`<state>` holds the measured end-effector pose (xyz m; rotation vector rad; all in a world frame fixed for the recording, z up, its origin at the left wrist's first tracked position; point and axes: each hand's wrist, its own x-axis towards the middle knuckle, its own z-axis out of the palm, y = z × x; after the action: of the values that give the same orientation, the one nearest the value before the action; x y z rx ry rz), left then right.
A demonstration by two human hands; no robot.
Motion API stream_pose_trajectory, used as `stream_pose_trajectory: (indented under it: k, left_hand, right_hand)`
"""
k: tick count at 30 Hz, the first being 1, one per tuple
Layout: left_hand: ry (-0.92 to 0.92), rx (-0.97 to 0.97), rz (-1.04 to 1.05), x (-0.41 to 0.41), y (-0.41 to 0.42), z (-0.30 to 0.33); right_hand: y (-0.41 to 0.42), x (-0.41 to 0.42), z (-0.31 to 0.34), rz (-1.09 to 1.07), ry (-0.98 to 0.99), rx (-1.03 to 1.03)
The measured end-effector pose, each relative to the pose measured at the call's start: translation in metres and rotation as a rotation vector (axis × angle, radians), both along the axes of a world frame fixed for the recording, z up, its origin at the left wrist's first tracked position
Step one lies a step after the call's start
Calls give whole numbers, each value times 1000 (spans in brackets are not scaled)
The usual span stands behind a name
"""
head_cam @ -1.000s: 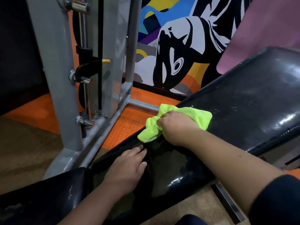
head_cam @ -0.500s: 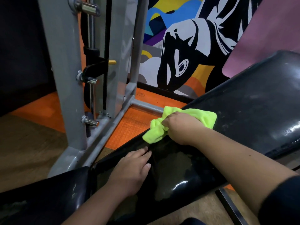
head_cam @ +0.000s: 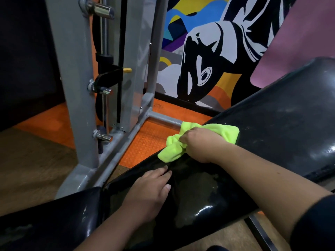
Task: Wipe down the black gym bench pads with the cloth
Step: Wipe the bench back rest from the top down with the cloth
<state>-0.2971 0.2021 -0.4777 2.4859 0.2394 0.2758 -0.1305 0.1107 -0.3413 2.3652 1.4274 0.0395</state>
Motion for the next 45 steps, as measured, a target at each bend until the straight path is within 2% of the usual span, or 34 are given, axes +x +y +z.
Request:
stream_pose_trajectory:
  k: [4, 9, 11, 13, 17, 22, 26, 30, 34, 38, 42, 45]
  left_hand:
    - [1, -16, 12, 2, 2, -2]
    - [-18, -28, 7, 1, 0, -4]
    - [-33, -42, 20, 2, -1, -5]
    - [-28, -21, 20, 4, 0, -6]
    - [-21, -4, 9, 3, 0, -7]
    - [-46, 8, 19, 2, -3, -5]
    - [-47, 13, 16, 0, -5, -6]
    - [-69, -2, 46, -1, -7, -6]
    - [-73, 13, 30, 0, -4, -10]
    - [-99, -31, 28, -1, -4, -9]
    - [-118, -102, 4, -5, 4, -7]
    - [-145, -116, 53, -12, 8, -10]
  right_hand:
    - [16, 1, 1, -45, -58, 33]
    - [4, -3, -4, 1, 1, -11]
    - [11, 1, -2, -30, -51, 28]
    - [19, -2, -5, -35, -81, 73]
    - [11, -11, -16, 32, -34, 31]
    - [23, -13, -13, -15, -88, 86]
    - [11, -22, -21, 30, -45, 62]
    - [16, -22, -16, -7, -76, 134]
    - [6, -26, -21, 12, -26, 74]
    - [12, -25, -16, -28, -64, 126]
    - [6, -30, -24, 7, -34, 39]
    - [1, -26, -15, -26, -36, 83]
